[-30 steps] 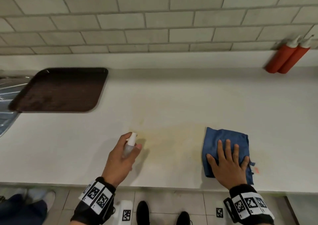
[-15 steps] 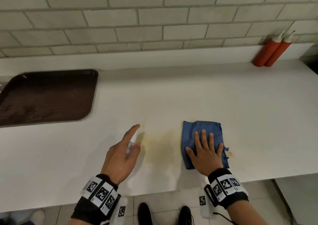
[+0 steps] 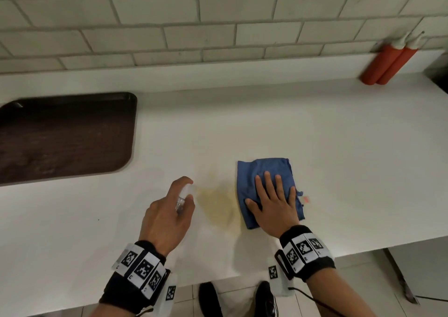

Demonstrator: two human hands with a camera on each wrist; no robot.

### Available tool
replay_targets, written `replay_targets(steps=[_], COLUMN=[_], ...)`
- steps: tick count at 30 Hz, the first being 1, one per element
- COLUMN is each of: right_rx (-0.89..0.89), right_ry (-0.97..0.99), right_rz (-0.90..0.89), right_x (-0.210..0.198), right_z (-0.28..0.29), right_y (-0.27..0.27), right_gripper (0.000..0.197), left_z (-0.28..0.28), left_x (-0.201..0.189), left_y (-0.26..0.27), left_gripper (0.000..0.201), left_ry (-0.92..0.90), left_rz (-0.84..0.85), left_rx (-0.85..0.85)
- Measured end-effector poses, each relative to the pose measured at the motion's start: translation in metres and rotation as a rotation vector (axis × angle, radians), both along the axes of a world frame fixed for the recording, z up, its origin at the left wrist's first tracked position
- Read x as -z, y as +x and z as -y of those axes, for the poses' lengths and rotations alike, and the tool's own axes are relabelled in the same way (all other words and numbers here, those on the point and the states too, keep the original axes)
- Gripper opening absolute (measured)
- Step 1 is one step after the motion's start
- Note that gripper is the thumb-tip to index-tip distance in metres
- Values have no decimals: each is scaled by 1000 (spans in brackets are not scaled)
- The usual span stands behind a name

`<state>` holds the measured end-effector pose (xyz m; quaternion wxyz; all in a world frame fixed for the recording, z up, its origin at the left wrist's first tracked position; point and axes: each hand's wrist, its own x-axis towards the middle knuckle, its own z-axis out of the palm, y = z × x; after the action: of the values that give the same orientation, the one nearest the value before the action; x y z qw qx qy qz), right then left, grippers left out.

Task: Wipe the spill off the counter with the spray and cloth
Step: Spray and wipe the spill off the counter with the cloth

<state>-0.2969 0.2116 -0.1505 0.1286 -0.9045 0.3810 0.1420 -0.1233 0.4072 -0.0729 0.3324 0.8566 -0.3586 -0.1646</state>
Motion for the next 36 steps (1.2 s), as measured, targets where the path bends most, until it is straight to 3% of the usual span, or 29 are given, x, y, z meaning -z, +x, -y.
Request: replay_targets(steps=[5, 9, 14, 19, 23, 28, 32, 36], right_rx=[-17, -45, -84, -146, -243, -284, -88, 1], right_ry=[-27, 14, 31, 15, 31, -24, -21, 16], right_rz=[53, -50, -25, -10, -3, 87, 9, -52], right_x=[-2, -9, -10, -8, -8, -4, -14, -14], right_z=[-16, -4, 19, 13, -7, -31, 27, 90], right_y=[-9, 13, 76, 104, 67, -36, -105, -85], right_gripper=[101, 111, 81, 76, 88, 80, 89, 95], left_z=[3, 2, -3, -7, -12, -11, 3, 14], left_x=[-4, -4, -7, -6, -5, -8, -9, -11], left_y=[15, 27, 33, 29, 21, 3, -23, -45], left_gripper=[41, 32, 44, 34, 40, 34, 37, 45], left_ry=[83, 113, 112, 113, 142, 129, 132, 125], left_rz=[32, 28, 28, 26, -12, -5, -22, -12], left_rx=[37, -15, 4, -88, -75, -160, -144, -174])
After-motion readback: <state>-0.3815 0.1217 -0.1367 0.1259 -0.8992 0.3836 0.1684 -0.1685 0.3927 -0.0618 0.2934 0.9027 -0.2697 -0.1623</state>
